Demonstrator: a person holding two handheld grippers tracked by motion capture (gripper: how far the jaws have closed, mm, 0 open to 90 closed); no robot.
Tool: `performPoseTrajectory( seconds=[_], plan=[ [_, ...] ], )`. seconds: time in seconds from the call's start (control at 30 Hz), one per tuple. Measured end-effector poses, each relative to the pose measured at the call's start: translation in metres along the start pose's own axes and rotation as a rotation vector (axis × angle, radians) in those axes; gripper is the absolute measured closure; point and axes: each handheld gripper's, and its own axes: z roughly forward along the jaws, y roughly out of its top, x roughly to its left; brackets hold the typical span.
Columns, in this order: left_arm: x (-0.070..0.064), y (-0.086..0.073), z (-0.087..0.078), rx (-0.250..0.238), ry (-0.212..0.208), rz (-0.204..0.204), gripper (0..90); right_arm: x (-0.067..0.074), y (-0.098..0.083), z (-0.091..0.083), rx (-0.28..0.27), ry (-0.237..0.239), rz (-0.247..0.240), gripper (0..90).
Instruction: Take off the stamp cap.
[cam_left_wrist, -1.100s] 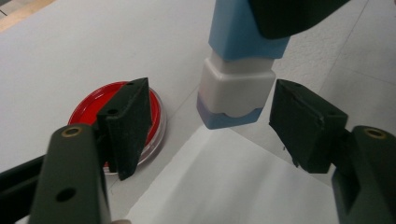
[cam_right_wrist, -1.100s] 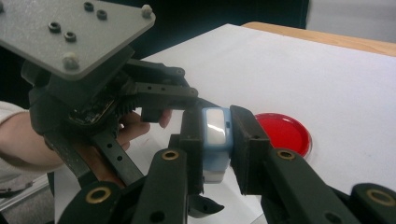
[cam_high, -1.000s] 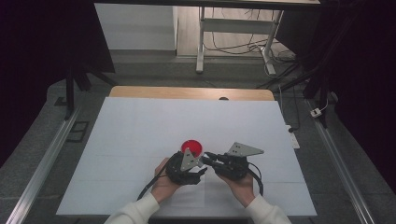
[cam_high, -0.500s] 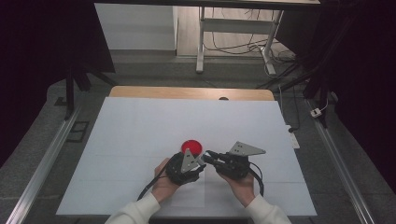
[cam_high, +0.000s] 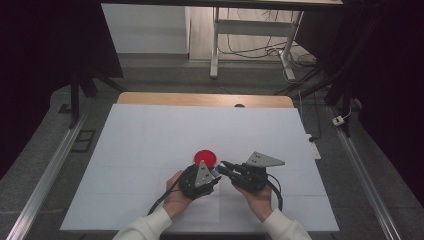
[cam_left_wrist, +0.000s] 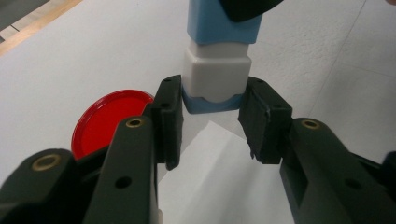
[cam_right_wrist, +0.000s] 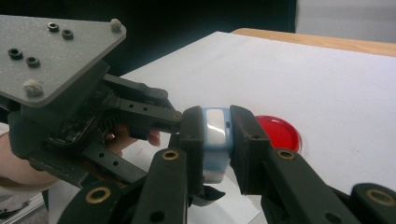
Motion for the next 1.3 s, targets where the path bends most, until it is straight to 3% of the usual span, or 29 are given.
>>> performPoseTrajectory(
  seconds=[0.6, 1.03, 1.3],
  plan=[
    [0.0001, -0.0007, -0.0002, 0.004, 0.013, 0.013, 63.4, 0.0006, -0.0013, -0.0005, -0.023, 0.000, 0.023, 75.0],
    [0.0004, -0.0014, -0.0011, 0.011, 0.016, 0.025, 64.6, 0.0023, -0.0022, -0.0005, -0.021, -0.006, 0.007, 75.0],
    [0.0013, -0.0021, -0.0007, 0.019, -0.006, 0.014, 64.8, 0.0046, -0.0027, -0.0003, -0.015, -0.017, 0.006, 75.0]
  ],
)
